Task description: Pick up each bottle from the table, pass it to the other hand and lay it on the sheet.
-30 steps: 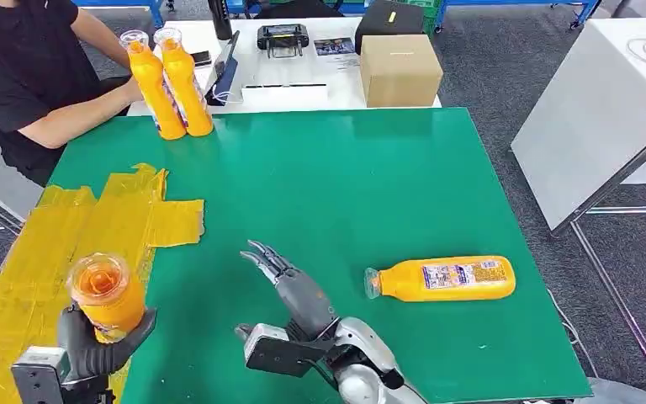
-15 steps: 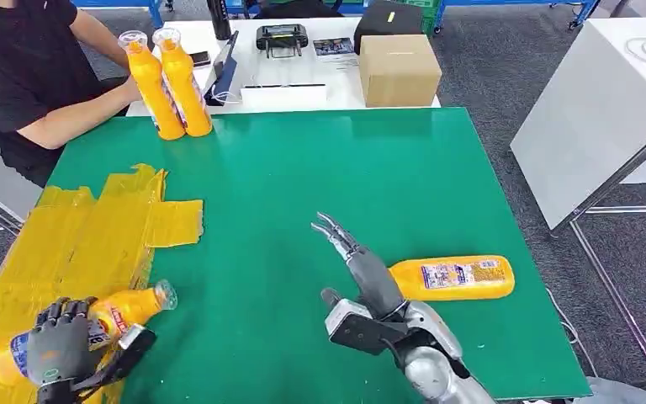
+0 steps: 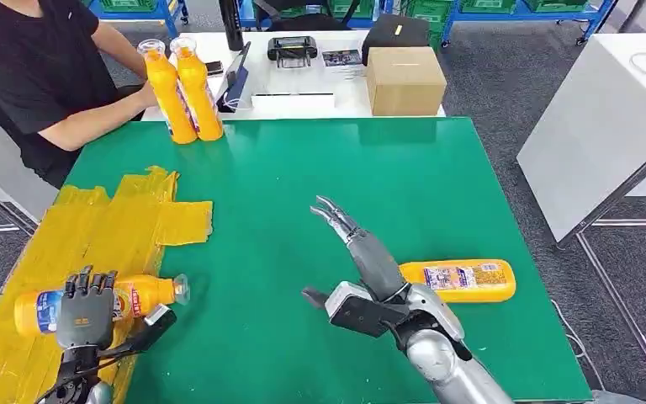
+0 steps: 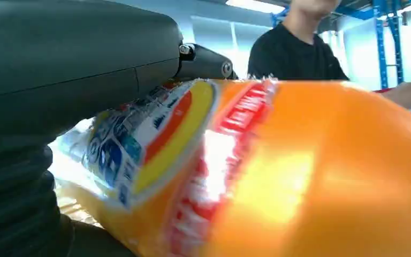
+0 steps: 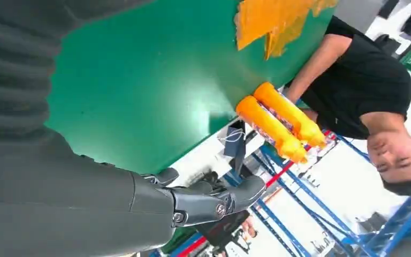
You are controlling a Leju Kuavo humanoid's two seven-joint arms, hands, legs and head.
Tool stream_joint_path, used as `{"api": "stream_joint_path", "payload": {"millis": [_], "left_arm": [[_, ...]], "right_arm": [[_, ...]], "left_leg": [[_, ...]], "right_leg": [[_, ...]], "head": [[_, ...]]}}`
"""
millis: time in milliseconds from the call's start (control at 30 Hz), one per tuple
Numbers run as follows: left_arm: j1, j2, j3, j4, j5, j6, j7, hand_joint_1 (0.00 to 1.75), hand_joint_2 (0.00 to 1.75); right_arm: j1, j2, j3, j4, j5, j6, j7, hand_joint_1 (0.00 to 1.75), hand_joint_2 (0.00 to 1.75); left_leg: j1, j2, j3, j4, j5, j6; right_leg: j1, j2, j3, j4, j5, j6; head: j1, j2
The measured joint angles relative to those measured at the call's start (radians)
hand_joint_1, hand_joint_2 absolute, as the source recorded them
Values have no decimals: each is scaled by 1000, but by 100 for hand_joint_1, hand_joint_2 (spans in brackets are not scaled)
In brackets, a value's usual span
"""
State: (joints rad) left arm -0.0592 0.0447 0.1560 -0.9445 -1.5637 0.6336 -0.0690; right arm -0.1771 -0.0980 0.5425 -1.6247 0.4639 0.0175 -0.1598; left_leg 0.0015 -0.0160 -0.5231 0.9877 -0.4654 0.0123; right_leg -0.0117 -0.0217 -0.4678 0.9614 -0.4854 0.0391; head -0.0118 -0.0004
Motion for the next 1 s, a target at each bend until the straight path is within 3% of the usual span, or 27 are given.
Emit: {"api": "stream_joint_path", "payload": {"millis": [167, 467, 1000], "left_arm": [[-13, 23, -19, 18, 29, -13, -82, 0, 0], [-19, 40, -1, 8, 93, -57, -195, 0, 0], [1, 76, 61, -15, 392, -391, -479, 0, 0]], "right_arm": [[-13, 0, 2, 0, 0, 0, 0, 0, 175], [-36, 2, 10, 2, 0, 0, 2, 0, 175], [-92, 22, 26, 48, 5, 30, 3, 0, 175]], "left_leg": [[-1, -5, 7, -1, -1, 0], [-4, -11, 8, -1, -1, 1], [-11, -16, 10, -1, -3, 4]], "right_leg": [[-1, -5, 9, 0, -3, 1], [-4, -11, 11, 0, -6, 1], [-12, -15, 14, 1, -9, 6]], "head": [[-1, 0], [-1, 0], [-1, 0]]}}
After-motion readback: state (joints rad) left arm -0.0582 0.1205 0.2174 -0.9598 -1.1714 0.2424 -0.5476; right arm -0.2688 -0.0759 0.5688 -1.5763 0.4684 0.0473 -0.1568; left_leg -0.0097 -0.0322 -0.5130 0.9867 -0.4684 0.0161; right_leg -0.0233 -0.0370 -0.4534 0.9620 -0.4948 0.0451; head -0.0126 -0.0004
